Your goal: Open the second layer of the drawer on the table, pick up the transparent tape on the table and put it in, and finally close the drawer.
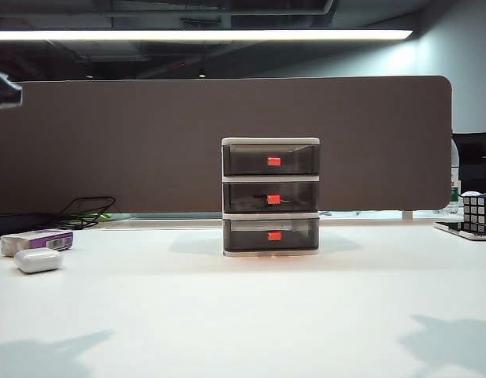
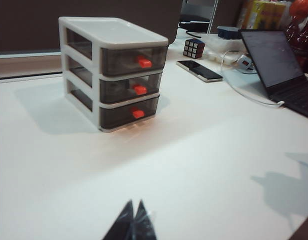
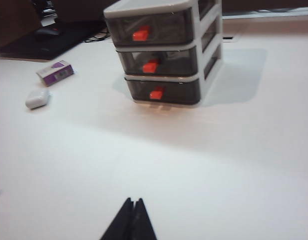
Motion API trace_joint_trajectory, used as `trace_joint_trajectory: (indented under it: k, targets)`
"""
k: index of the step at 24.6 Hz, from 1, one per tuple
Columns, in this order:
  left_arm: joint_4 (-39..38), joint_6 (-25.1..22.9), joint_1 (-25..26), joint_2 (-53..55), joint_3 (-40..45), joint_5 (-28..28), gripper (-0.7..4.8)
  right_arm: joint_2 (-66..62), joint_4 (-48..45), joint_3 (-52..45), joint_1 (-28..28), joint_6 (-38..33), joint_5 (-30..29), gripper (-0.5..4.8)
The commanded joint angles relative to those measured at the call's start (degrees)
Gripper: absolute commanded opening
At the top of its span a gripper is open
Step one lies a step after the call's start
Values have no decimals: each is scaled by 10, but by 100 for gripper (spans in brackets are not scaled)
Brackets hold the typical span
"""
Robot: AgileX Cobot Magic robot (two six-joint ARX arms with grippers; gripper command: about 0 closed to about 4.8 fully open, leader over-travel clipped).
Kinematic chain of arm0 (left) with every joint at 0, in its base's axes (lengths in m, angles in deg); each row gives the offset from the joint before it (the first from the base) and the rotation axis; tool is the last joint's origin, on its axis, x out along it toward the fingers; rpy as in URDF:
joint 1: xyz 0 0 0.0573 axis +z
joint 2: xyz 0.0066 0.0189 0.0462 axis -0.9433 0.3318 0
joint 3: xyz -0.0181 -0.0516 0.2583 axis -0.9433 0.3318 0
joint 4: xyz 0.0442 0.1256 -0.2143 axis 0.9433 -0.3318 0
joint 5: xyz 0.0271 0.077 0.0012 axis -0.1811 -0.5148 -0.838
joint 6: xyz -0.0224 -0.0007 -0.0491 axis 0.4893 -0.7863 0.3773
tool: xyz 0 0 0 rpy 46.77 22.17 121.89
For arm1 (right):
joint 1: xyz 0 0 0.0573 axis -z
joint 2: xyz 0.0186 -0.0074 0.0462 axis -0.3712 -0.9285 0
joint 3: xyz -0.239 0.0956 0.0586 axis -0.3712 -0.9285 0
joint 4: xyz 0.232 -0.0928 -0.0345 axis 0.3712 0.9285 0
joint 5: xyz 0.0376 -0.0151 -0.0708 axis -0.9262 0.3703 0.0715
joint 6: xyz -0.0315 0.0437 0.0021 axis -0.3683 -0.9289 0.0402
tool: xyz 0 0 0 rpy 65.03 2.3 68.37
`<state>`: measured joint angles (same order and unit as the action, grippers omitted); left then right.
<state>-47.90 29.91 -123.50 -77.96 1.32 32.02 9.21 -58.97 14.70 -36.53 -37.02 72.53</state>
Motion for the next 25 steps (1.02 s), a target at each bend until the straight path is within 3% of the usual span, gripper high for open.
trace_joint_trajectory:
  k: [1,8,11,17,20,22,25]
  targets:
    - [-17,-9,1,0,0,-6,-6,37,41,-13,0,-2,13,-5]
    - [-5,-21,2,0,28,-29,-6,37,21,-35,2,5,14,-5]
    - [3,0,4,0,44,-37,-6,37,14,-37,17,7,20,-5]
    - [39,-37,42,0,44,-40,-6,37,-14,-45,69,9,19,-5]
    - [39,-43,106,0,44,-3,-6,37,-30,-50,108,10,9,-5]
    - [40,-57,199,0,44,74,-6,37,-33,-51,137,20,-2,-5]
    - [40,-64,274,0,44,128,-6,37,-38,-52,153,21,0,-5]
